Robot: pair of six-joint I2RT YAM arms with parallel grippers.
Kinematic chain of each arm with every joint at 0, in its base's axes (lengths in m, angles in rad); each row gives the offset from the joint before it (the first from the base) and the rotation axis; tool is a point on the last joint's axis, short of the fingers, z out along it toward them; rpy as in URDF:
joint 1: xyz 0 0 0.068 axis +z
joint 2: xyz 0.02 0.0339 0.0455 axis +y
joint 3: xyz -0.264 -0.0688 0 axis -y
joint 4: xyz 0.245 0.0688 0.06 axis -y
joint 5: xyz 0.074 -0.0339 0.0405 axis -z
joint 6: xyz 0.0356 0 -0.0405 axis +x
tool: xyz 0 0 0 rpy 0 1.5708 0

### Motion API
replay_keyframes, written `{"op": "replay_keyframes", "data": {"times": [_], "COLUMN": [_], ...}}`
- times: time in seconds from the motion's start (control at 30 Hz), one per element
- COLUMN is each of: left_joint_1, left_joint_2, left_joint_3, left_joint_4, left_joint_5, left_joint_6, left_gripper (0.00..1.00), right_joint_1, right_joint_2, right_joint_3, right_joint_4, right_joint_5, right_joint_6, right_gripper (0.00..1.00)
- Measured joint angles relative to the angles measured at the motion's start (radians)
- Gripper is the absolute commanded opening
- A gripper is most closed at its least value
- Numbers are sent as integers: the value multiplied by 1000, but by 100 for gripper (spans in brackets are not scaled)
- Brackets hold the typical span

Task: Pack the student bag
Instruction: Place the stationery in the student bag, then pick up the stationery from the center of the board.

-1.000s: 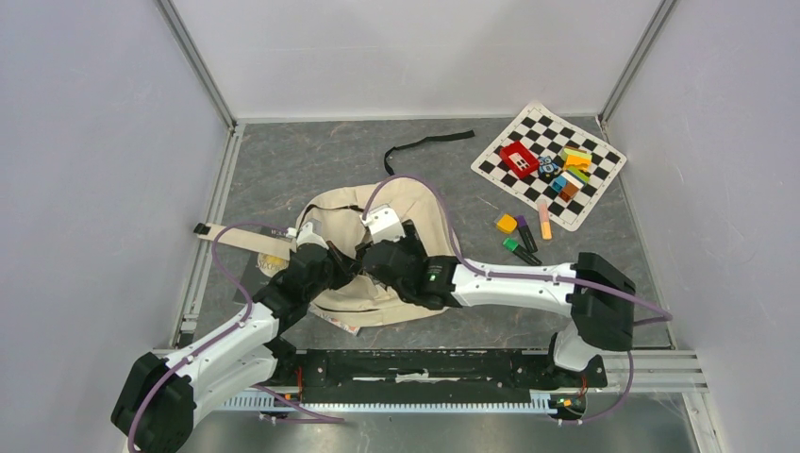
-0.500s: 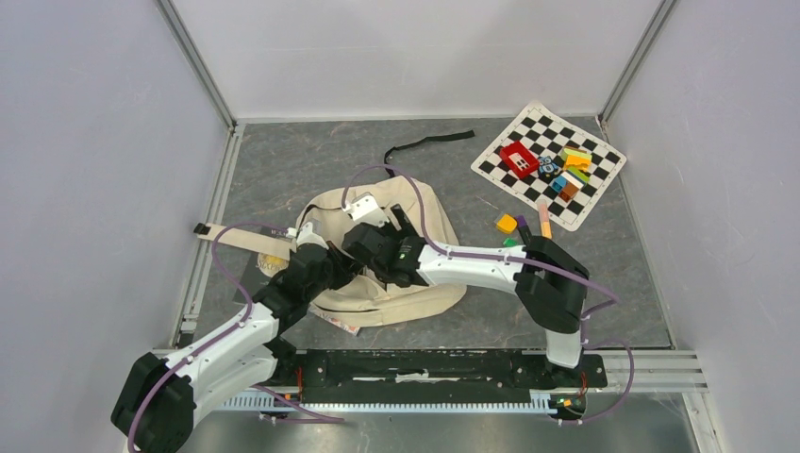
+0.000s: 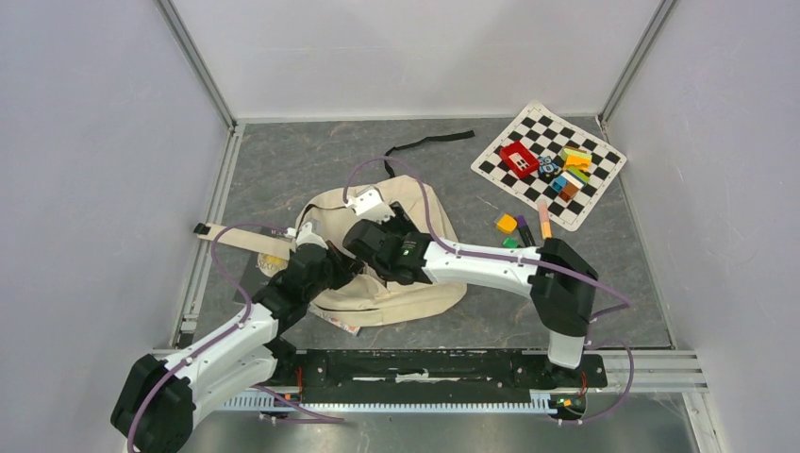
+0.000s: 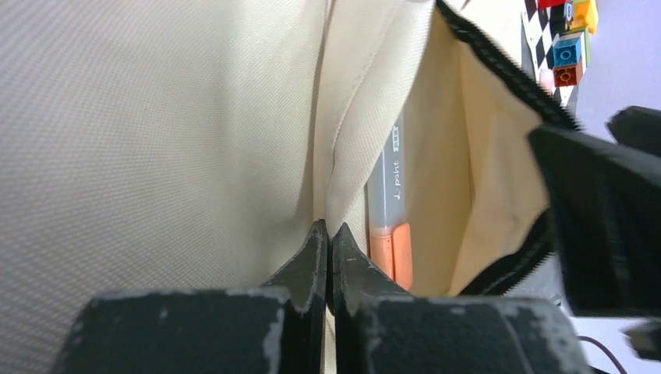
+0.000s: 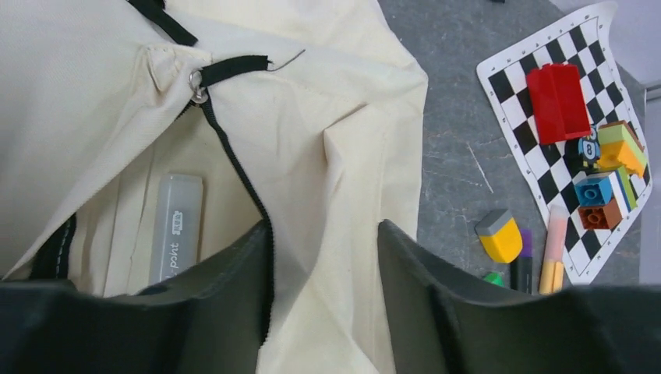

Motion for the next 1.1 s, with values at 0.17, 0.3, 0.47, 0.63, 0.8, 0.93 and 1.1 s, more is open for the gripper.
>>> {"op": "replay_keyframes", "data": {"times": [0.17, 0.3, 0.47, 0.63, 0.8, 0.93, 1.1], "left_joint_1": [0, 0, 0, 2, 18, 29, 47], "left_joint_2": [15, 39, 72, 136, 232, 292, 315], "left_joint_3": [0, 16, 70, 158, 243, 292, 307], "left_joint_4": [0, -5, -44, -108, -155, -188, -198], "left_joint_5": [1, 2, 27, 82, 166, 213, 250], "left_joint_6": [0, 2, 26, 96, 163, 208, 233], "left_gripper": [2, 2, 2, 2, 2, 2, 2], "right_joint_1": [3, 2, -6, -67, -223, -400, -623], "right_joint_2": [-68, -82, -93, -231, -428, -532, -543], "right_joint_3": [0, 0, -2, -68, -160, -265, -443], "right_joint_4": [-11, -10, -14, -11, -6, -3, -5], "right_joint_5": [-14, -40, -115, -277, -443, -544, -679], "right_joint_6": [-8, -11, -27, -50, -75, -112, -153], "right_gripper": [38, 56, 90, 93, 91, 87, 84]}}
